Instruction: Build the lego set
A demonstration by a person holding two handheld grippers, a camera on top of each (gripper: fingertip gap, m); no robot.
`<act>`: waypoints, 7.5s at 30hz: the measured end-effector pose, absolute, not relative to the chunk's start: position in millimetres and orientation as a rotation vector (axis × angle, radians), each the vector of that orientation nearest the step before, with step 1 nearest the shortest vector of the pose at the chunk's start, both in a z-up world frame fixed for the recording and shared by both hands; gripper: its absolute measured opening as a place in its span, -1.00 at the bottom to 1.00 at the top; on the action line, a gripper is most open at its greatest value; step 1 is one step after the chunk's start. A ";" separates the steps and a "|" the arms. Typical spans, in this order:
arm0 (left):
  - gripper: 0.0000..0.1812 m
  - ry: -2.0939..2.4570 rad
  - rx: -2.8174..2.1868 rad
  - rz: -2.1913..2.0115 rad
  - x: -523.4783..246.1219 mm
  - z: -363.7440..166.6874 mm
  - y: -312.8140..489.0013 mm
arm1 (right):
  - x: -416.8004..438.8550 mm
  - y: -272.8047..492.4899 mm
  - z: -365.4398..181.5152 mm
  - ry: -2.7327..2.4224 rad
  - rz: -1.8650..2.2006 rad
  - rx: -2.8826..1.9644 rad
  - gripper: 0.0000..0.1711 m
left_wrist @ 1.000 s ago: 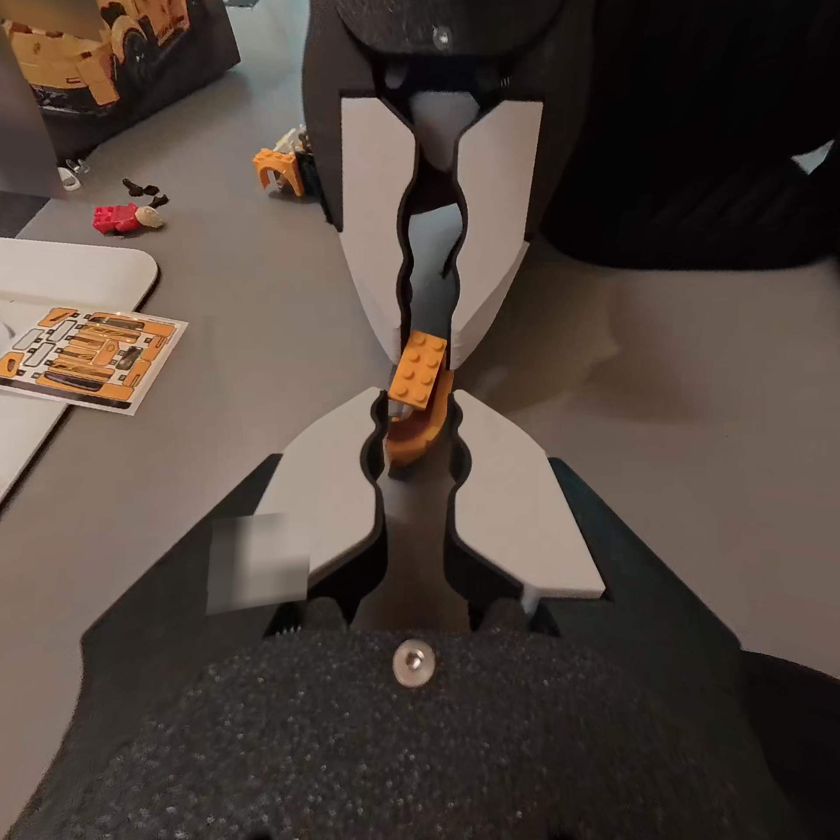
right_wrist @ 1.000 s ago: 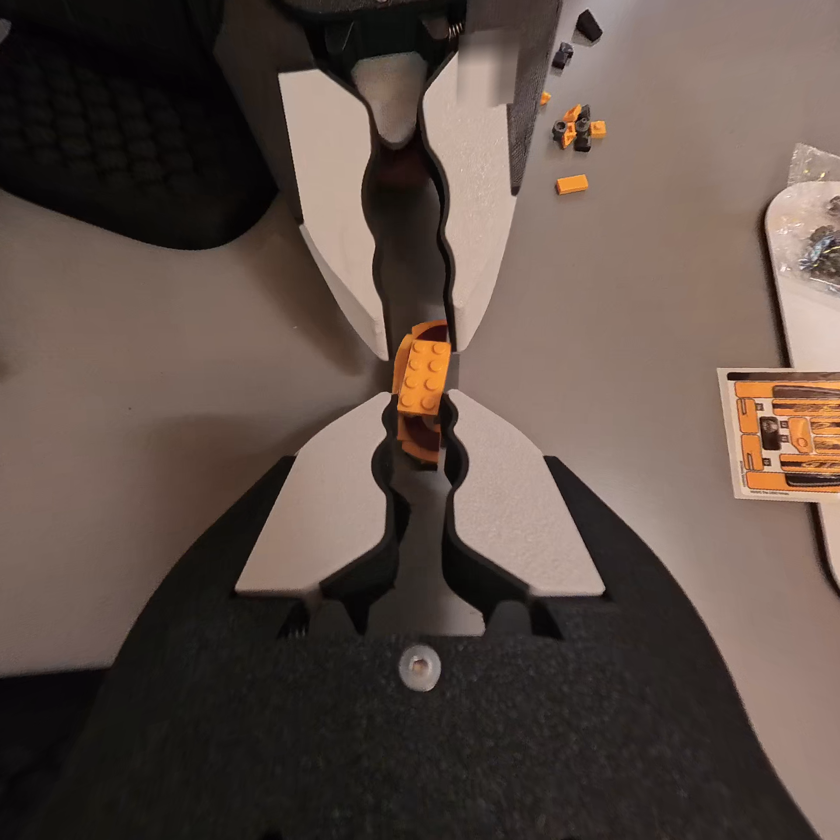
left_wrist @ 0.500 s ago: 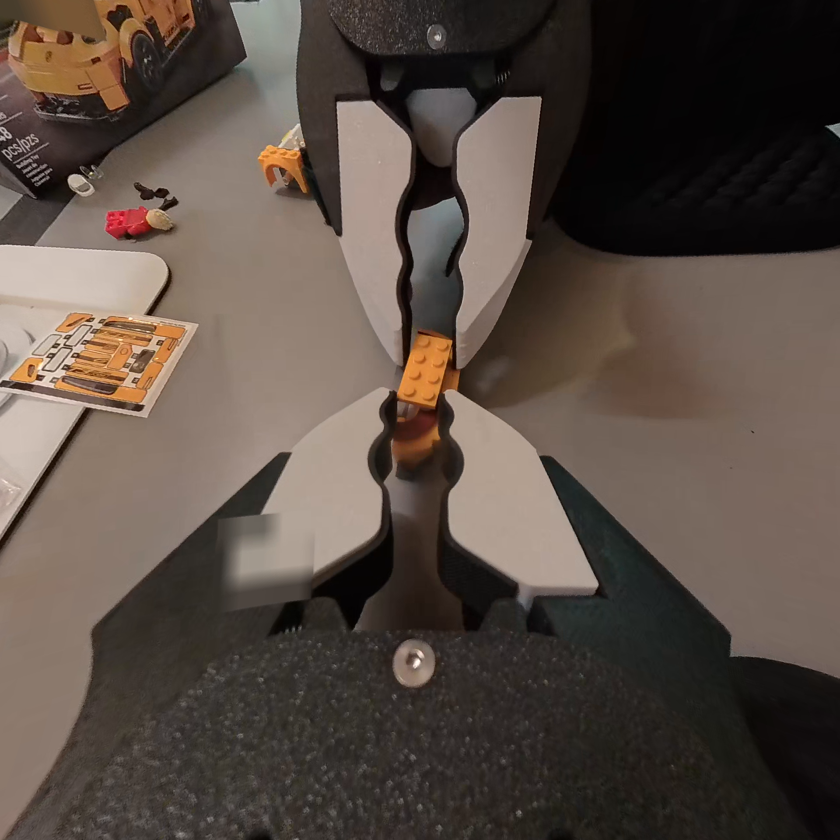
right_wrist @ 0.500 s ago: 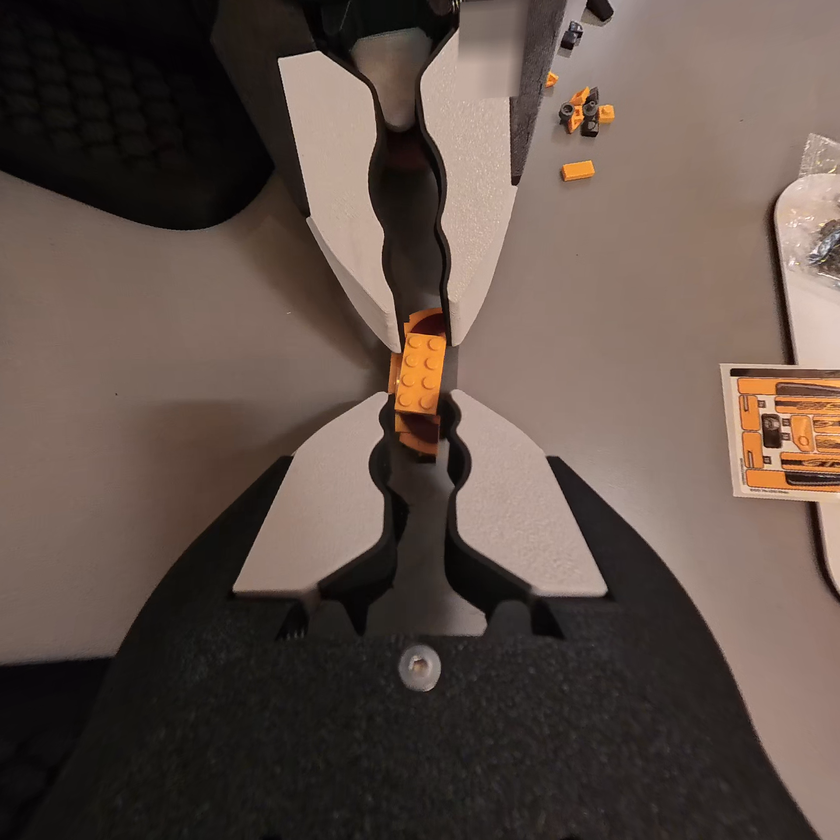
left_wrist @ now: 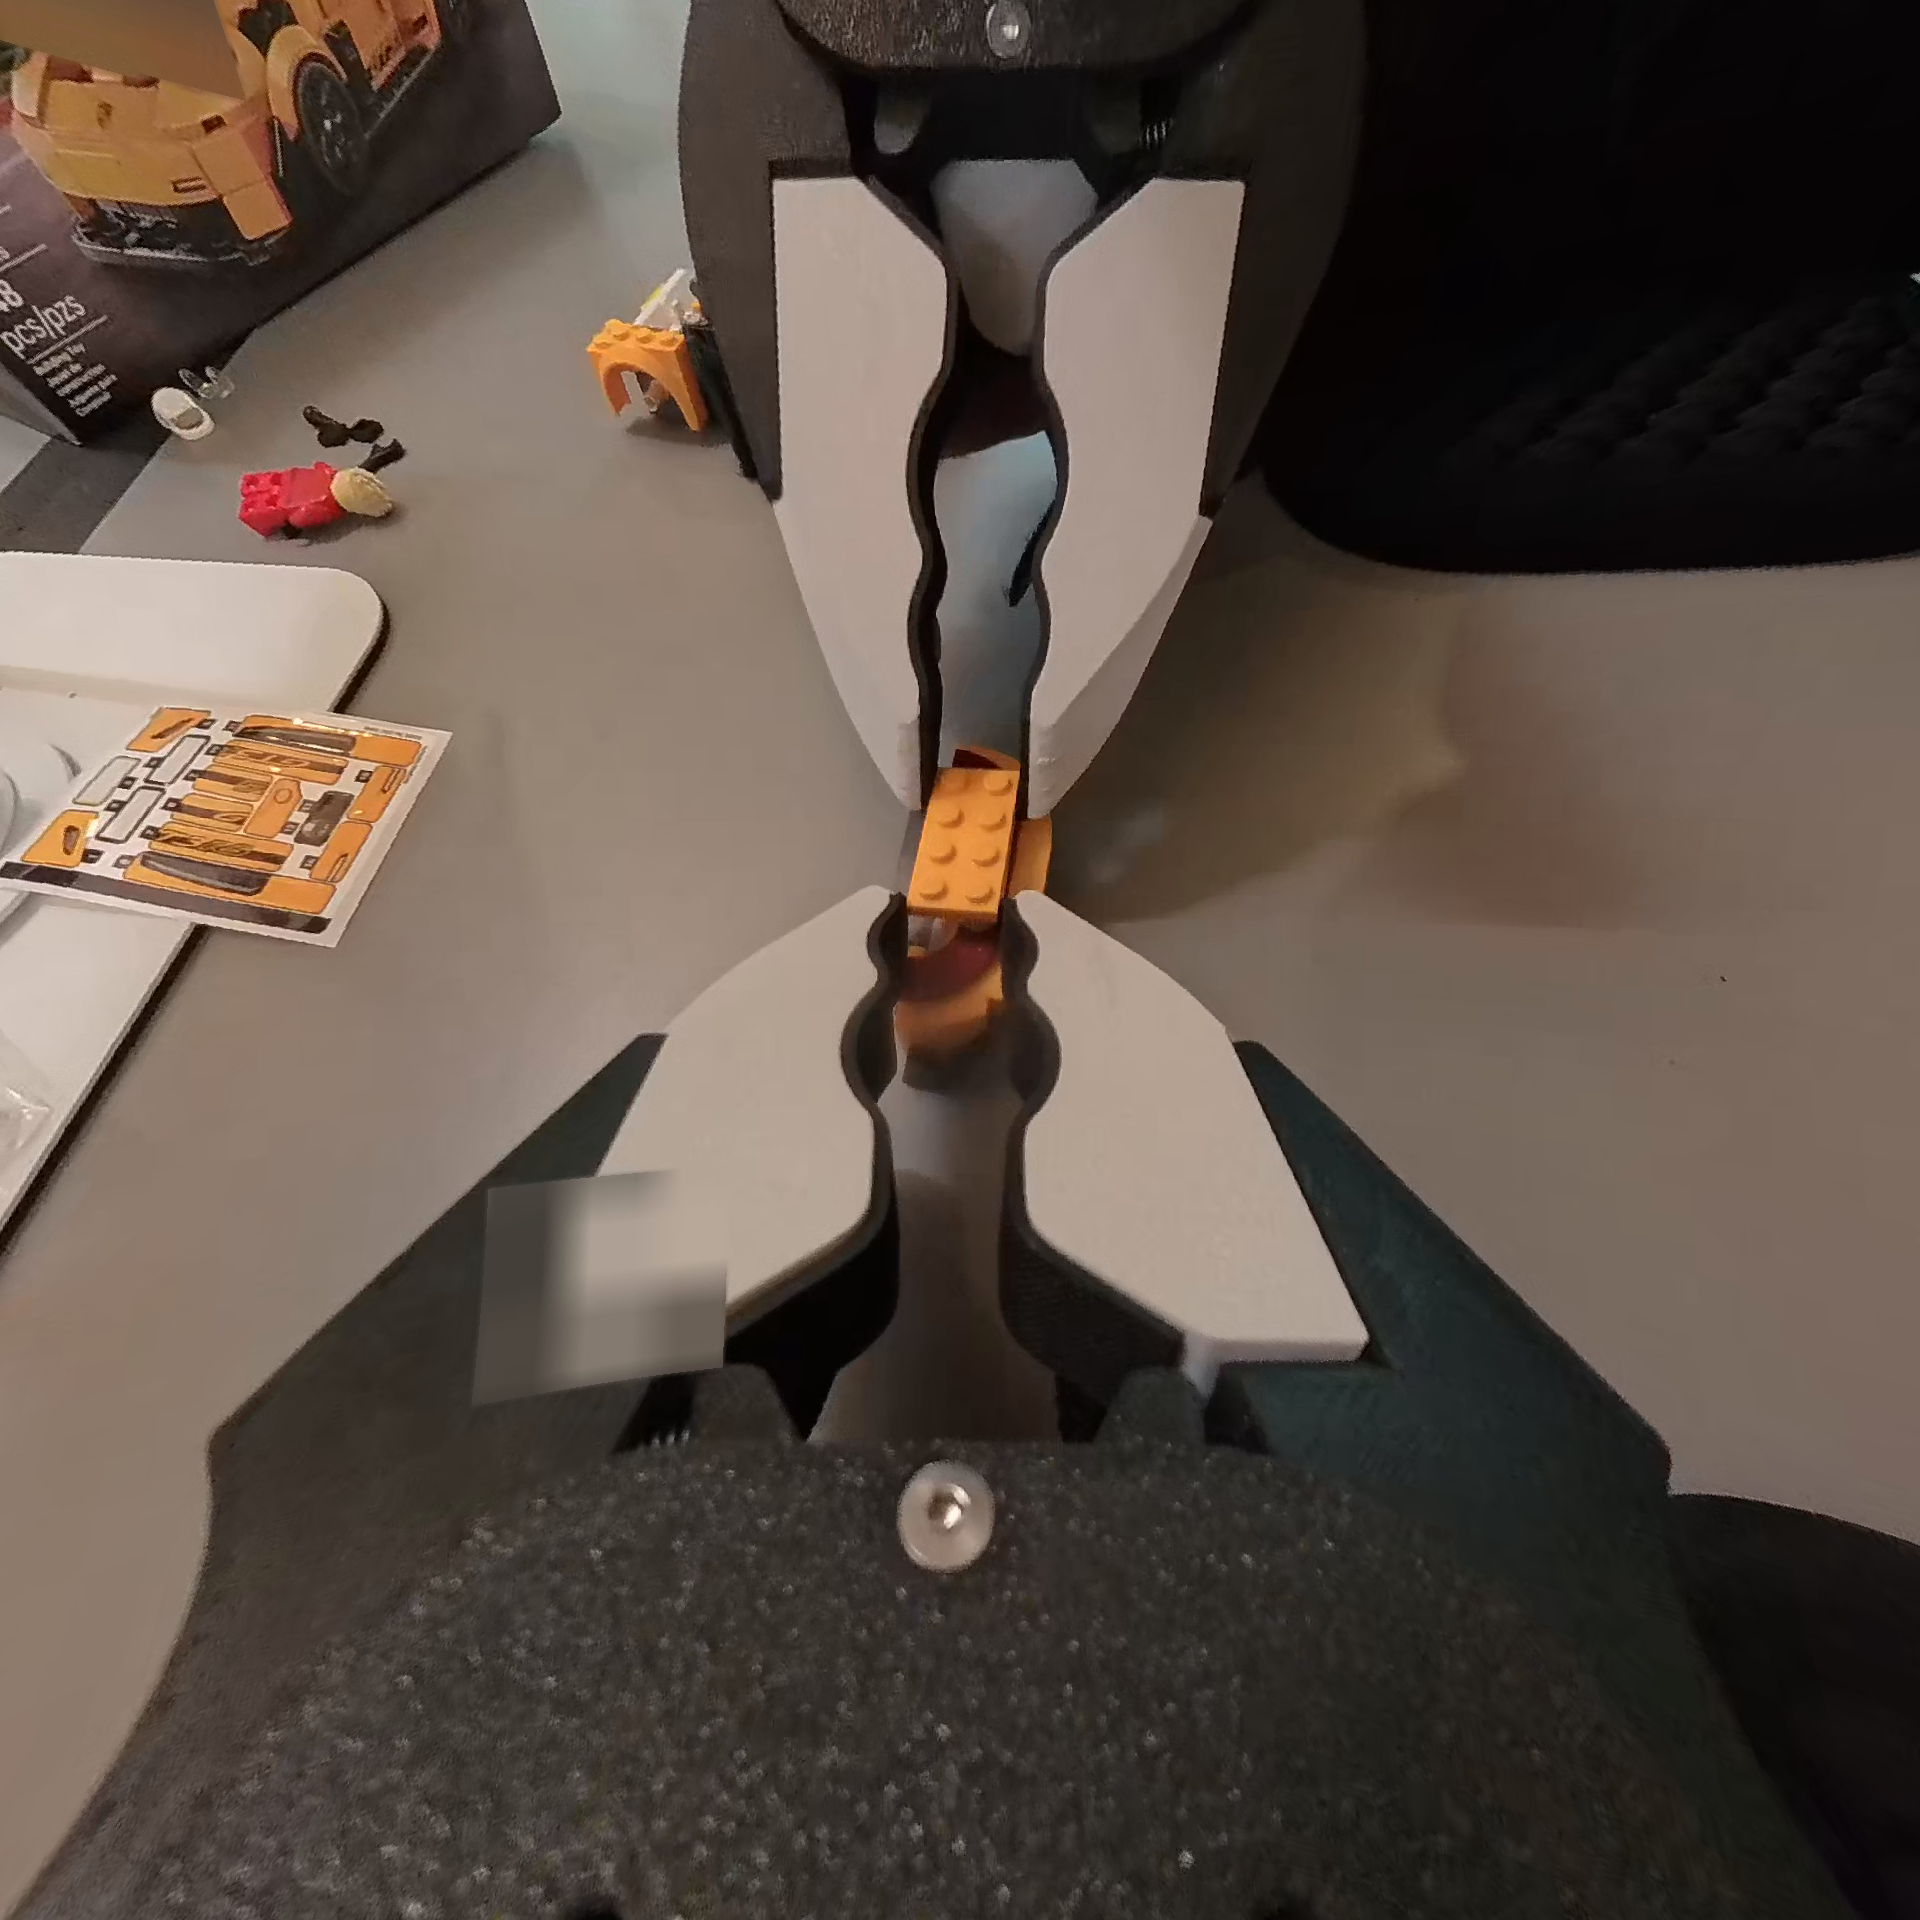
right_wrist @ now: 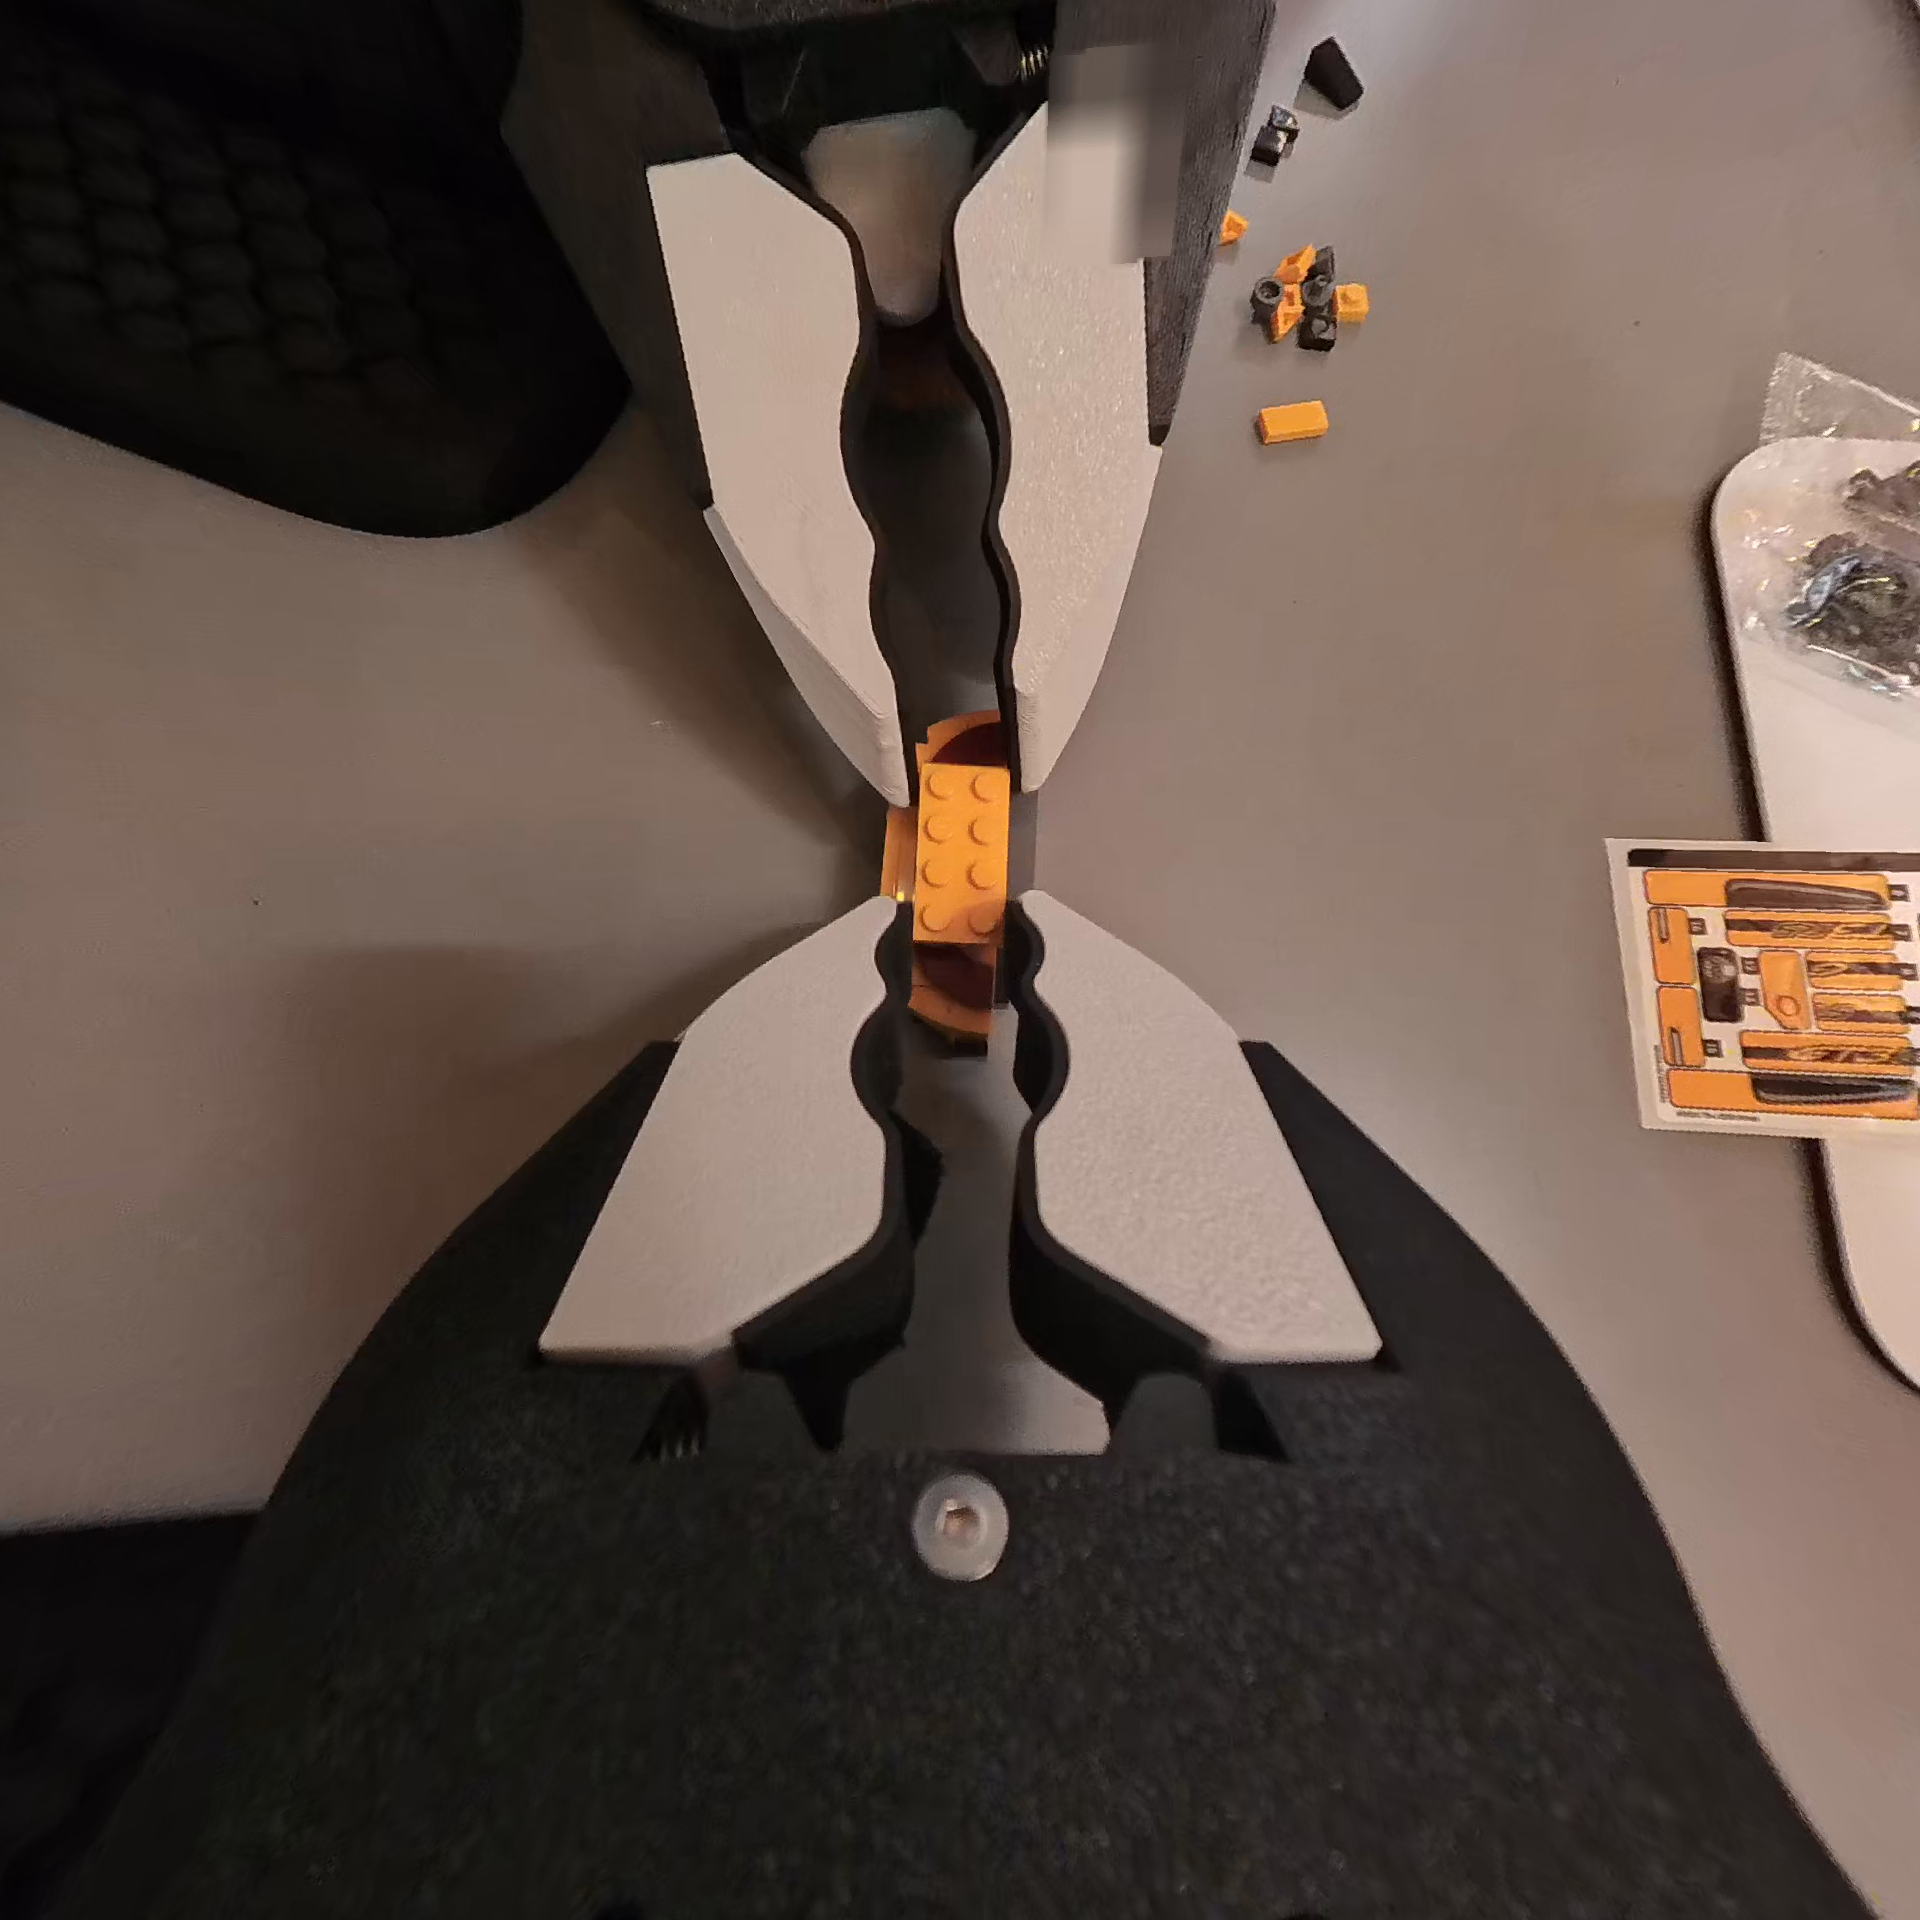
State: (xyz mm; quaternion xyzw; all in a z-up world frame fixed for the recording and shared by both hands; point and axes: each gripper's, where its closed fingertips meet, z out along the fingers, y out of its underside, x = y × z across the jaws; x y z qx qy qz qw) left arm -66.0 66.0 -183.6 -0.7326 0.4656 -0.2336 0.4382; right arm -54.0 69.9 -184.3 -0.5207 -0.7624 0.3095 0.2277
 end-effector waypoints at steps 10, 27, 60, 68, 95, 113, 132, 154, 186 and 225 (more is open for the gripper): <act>-0.67 1.188 -1.818 -0.593 -67.1 -185.0 62.2 | -53.3 70.1 -184.0 -2.103 0.840 -1.418 -0.78; -0.74 1.251 -1.782 -0.496 -65.2 -189.8 62.4 | -54.8 69.1 -184.1 -2.093 0.850 -1.405 -0.81; -0.69 1.112 -1.925 -0.829 -62.6 -183.7 74.1 | -56.0 65.4 -180.1 -2.096 0.847 -1.319 -0.92; -0.81 1.177 -1.909 -0.829 -60.2 -184.7 71.7 | -54.8 65.4 -180.3 -2.098 0.862 -1.318 -0.91; -0.81 1.275 -1.850 -0.644 -59.0 -182.2 63.0 | -53.4 64.5 -183.3 -2.127 0.803 -1.349 -0.81; -0.81 1.343 -1.819 -0.548 -58.8 -184.5 61.0 | -52.9 62.2 -185.3 -2.144 0.787 -1.337 -0.80; -0.82 0.828 -1.997 -1.257 -63.8 -160.0 68.8 | -54.7 76.6 -164.4 -1.972 1.028 -1.449 -0.81; -0.89 0.591 -1.871 -1.668 -67.3 -128.6 65.5 | -53.8 76.8 -132.0 -1.651 1.723 -1.693 -0.91; -0.93 0.373 -1.924 -1.740 -68.5 -133.5 77.7 | -59.8 81.5 -136.3 -1.362 2.111 -1.996 -0.92; -0.82 0.948 -1.715 -1.051 -62.7 -140.8 67.1 | -57.7 66.6 -143.4 -1.790 1.199 -1.310 -0.72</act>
